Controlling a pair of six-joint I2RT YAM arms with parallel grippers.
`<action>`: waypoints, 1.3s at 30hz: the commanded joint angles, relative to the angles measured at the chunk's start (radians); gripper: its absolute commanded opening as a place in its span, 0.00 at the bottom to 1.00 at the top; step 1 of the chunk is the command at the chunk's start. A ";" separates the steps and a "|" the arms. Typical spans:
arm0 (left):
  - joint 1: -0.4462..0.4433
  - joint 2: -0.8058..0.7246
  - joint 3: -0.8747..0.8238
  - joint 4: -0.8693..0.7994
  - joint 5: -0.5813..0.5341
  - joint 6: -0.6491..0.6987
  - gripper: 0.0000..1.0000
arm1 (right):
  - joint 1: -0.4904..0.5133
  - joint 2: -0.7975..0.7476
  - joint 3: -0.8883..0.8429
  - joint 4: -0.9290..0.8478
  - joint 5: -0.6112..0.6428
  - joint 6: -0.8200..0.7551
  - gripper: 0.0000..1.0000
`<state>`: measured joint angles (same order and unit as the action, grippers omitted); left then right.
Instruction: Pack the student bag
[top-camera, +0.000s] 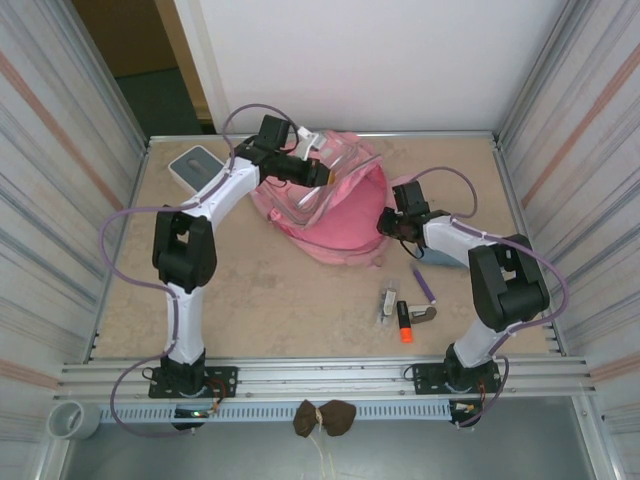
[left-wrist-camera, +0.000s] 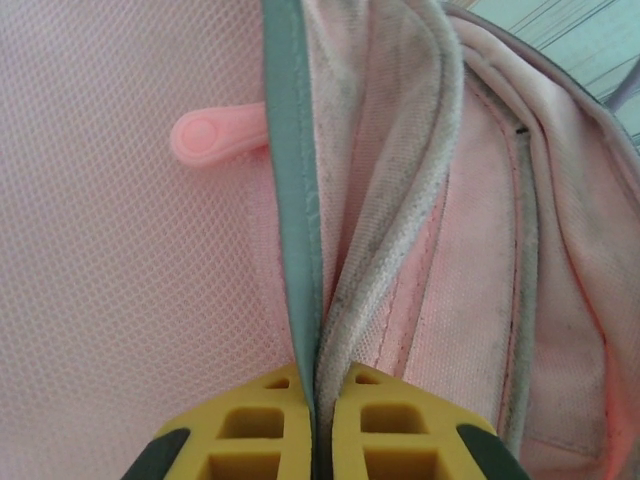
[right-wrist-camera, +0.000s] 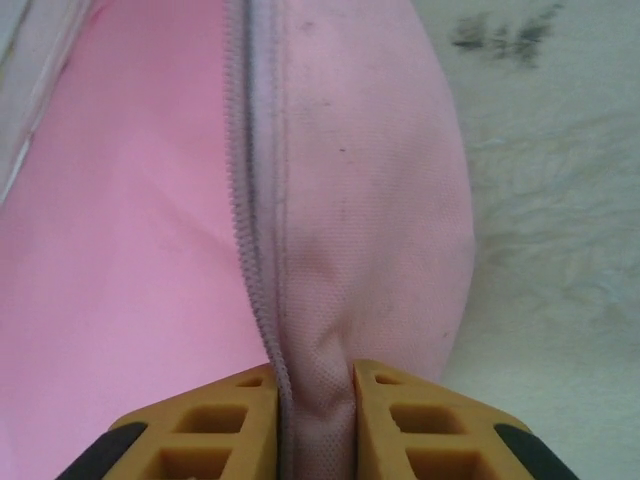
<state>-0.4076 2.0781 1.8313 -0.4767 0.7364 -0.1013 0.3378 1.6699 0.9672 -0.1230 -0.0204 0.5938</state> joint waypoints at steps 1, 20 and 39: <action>0.007 -0.096 -0.074 0.074 -0.028 -0.019 0.00 | 0.001 0.026 0.072 0.008 -0.057 -0.032 0.14; -0.144 0.007 -0.027 0.140 -0.091 -0.097 0.04 | -0.303 0.309 0.503 -0.136 -0.325 -0.076 0.04; -0.094 -0.512 -0.682 0.269 -0.652 0.801 0.53 | -0.188 -0.061 0.206 -0.271 -0.221 -0.155 0.56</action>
<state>-0.5064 1.5894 1.2320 -0.2893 0.2203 0.4610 0.0864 1.6672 1.2469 -0.3828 -0.2379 0.4526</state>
